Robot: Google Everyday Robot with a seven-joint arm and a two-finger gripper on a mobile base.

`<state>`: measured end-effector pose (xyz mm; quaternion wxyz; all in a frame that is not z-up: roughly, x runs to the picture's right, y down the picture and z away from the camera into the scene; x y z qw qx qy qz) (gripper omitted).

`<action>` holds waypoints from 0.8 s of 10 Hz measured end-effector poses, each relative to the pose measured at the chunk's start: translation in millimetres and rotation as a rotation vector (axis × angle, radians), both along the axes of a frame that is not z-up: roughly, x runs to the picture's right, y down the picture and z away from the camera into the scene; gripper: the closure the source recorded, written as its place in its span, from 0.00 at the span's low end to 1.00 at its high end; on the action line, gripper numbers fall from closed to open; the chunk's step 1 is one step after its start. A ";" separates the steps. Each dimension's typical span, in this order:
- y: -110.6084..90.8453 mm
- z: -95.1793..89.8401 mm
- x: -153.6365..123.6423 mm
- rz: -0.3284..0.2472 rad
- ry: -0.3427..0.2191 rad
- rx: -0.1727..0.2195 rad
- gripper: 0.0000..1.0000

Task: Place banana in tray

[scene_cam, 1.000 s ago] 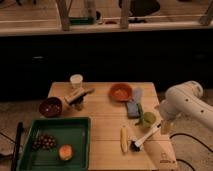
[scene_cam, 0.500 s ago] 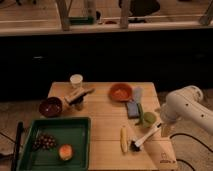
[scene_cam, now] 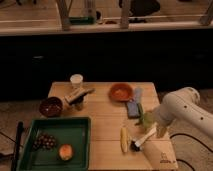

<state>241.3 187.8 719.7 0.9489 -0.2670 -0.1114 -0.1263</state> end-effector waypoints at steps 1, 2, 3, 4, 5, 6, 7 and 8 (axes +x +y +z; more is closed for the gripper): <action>0.4 -2.4 -11.9 -0.034 -0.041 -0.001 0.20; 2.0 -4.3 -24.4 -0.073 -0.075 -0.008 0.20; 5.0 -4.2 -39.2 -0.116 -0.108 -0.021 0.20; 7.5 -1.9 -48.8 -0.139 -0.130 -0.028 0.20; 11.6 -0.3 -52.8 -0.153 -0.138 -0.039 0.20; 17.1 3.2 -59.2 -0.167 -0.143 -0.051 0.20; 18.6 7.0 -65.0 -0.170 -0.143 -0.050 0.20; 22.6 11.7 -66.9 -0.169 -0.131 -0.049 0.20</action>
